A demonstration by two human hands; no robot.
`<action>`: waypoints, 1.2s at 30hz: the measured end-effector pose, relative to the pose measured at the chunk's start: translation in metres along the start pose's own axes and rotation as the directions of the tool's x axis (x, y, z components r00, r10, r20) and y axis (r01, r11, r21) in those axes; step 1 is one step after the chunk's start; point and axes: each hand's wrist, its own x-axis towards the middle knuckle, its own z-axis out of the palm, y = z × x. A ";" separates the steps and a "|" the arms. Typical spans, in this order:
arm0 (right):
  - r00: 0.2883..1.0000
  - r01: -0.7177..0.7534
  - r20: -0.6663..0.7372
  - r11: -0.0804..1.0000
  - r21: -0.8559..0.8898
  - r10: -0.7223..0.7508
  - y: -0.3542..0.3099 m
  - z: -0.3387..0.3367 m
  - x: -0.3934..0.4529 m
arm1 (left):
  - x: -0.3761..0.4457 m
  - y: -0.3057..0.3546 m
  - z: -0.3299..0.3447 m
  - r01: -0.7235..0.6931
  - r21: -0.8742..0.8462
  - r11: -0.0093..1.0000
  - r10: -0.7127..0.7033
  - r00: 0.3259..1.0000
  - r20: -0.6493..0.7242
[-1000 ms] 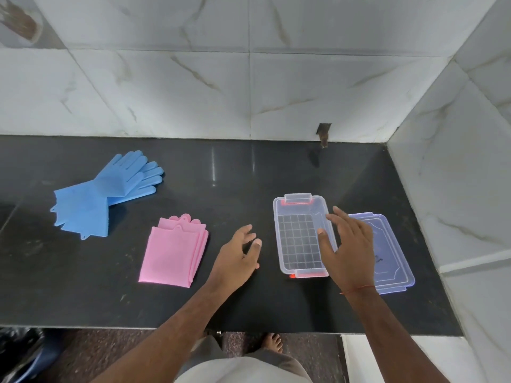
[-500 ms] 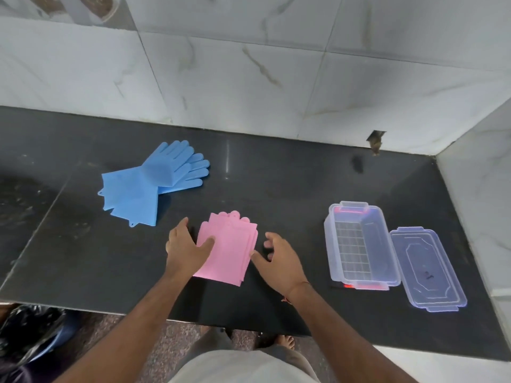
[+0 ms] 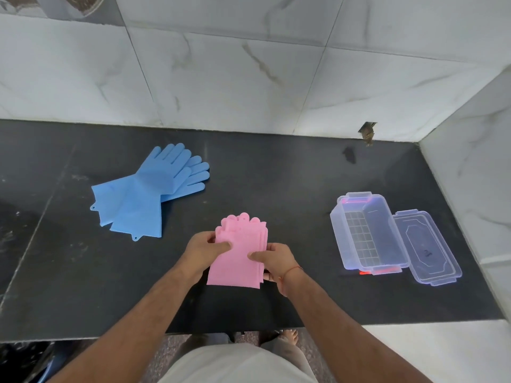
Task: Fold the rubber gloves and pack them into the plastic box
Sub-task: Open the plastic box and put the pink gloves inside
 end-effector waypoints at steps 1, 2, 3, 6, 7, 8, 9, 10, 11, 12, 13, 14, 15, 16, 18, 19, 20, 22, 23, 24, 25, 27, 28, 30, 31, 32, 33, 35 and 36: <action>1.000 0.015 -0.005 1.000 0.014 -0.015 0.002 0.001 -0.001 | -0.002 0.000 0.001 -0.012 -0.002 1.000 0.012 1.000 0.015; 0.999 0.033 -0.011 0.999 0.024 -0.033 0.003 0.002 -0.002 | -0.003 -0.001 0.002 -0.031 0.001 1.000 0.031 0.999 0.013; 0.998 0.053 -0.017 0.998 0.028 -0.052 0.005 0.002 -0.002 | -0.005 -0.002 0.002 -0.054 0.008 0.999 0.054 0.999 0.003; 0.992 0.110 -0.054 0.994 -0.016 -0.111 0.010 0.001 -0.004 | -0.009 -0.006 0.004 -0.136 -0.005 0.991 0.136 0.991 -0.012; 0.989 0.129 -0.071 0.991 -0.037 -0.131 0.011 0.000 -0.005 | -0.009 -0.007 0.006 -0.154 -0.022 0.988 0.154 0.988 -0.013; 0.984 0.148 -0.087 0.987 -0.055 -0.153 0.012 -0.002 -0.006 | -0.009 -0.008 0.008 -0.165 -0.038 0.985 0.165 0.986 -0.012; 0.979 0.172 -0.099 0.983 -0.065 -0.177 0.012 -0.005 -0.007 | -0.010 -0.007 0.010 -0.171 -0.050 0.984 0.171 0.985 -0.009; 0.973 0.197 -0.107 0.978 -0.074 -0.205 0.012 -0.008 -0.008 | -0.011 -0.005 0.013 -0.173 -0.061 0.983 0.173 0.985 -0.007; 0.966 0.224 -0.112 0.971 -0.083 -0.232 0.011 -0.012 -0.009 | -0.013 -0.002 0.016 -0.171 -0.079 0.982 0.171 0.985 -0.004; 0.959 0.250 -0.114 0.964 -0.088 -0.259 0.009 -0.017 -0.011 | -0.015 0.002 0.019 -0.163 -0.114 0.980 0.164 0.986 0.001; 0.952 0.276 -0.114 0.958 -0.085 -0.284 0.007 -0.023 -0.013 | -0.017 0.006 0.022 -0.149 -0.164 0.975 0.152 0.988 0.008; 0.946 0.298 -0.113 0.952 -0.077 -0.305 0.003 -0.031 -0.016 | -0.020 0.012 0.026 -0.129 -0.218 0.967 0.136 0.991 0.017; 0.939 0.319 -0.112 0.945 -0.067 -0.325 -0.001 -0.039 -0.019 | -0.022 0.017 0.030 -0.110 -0.269 0.957 0.122 0.992 0.027; 0.931 0.343 -0.111 0.937 -0.060 -0.348 -0.006 -0.048 -0.022 | -0.025 0.024 0.035 -0.098 -0.314 0.944 0.116 0.992 0.038; 0.911 0.393 -0.111 0.918 -0.057 -0.397 -0.014 -0.069 -0.030 | -0.030 0.036 0.047 -0.096 -0.395 0.914 0.135 0.988 0.071; 0.901 0.415 -0.114 0.908 -0.060 -0.419 -0.019 -0.081 -0.033 | -0.033 0.044 0.054 -0.097 -0.431 0.897 0.151 0.984 0.092; 0.889 0.437 -0.120 0.897 -0.064 -0.441 -0.024 -0.093 -0.037 | -0.037 0.051 0.061 -0.099 -0.462 0.881 0.170 0.979 0.114; 0.864 0.474 -0.147 0.876 -0.083 -0.481 -0.033 -0.121 -0.044 | -0.045 0.068 0.079 -0.108 -0.508 0.855 0.221 0.960 0.169; 0.851 0.487 -0.170 0.867 -0.100 -0.498 -0.037 -0.136 -0.046 | -0.049 0.076 0.089 -0.115 -0.524 0.844 0.252 0.948 0.197; 0.838 0.495 -0.194 0.860 -0.123 -0.510 -0.040 -0.152 -0.048 | -0.053 0.085 0.100 -0.121 -0.535 0.836 0.277 0.935 0.221; 0.828 0.497 -0.215 0.856 -0.146 -0.517 -0.043 -0.168 -0.050 | -0.056 0.093 0.111 -0.124 -0.541 0.832 0.294 0.925 0.240; 0.820 0.487 -0.237 0.853 -0.188 -0.520 -0.048 -0.202 -0.051 | -0.062 0.110 0.134 -0.130 -0.532 0.837 0.312 0.911 0.268; 0.816 0.480 -0.248 0.852 -0.210 -0.522 -0.049 -0.217 -0.051 | -0.064 0.117 0.145 -0.132 -0.518 0.845 0.314 0.907 0.281; 0.799 0.471 -0.283 0.845 -0.255 -0.531 -0.051 -0.247 -0.050 | -0.068 0.132 0.168 -0.149 -0.471 0.870 0.313 0.903 0.293; 0.788 0.465 -0.302 0.841 -0.277 -0.536 -0.052 -0.260 -0.048 | -0.070 0.139 0.179 -0.171 -0.432 0.886 0.313 0.907 0.282; 0.779 0.456 -0.317 0.836 -0.304 -0.540 -0.051 -0.271 -0.046 | -0.071 0.145 0.189 -0.204 -0.380 0.902 0.314 0.914 0.256; 0.772 0.446 -0.326 0.830 -0.334 -0.546 -0.051 -0.282 -0.044 | -0.071 0.151 0.198 -0.245 -0.316 0.917 0.322 0.921 0.220; 0.763 0.424 -0.332 0.816 -0.393 -0.555 -0.048 -0.298 -0.039 | -0.071 0.160 0.213 -0.343 -0.156 0.926 0.366 0.918 0.156; 0.761 0.412 -0.329 0.808 -0.421 -0.559 -0.047 -0.305 -0.036 | -0.070 0.164 0.219 -0.393 -0.053 0.918 0.397 0.908 0.136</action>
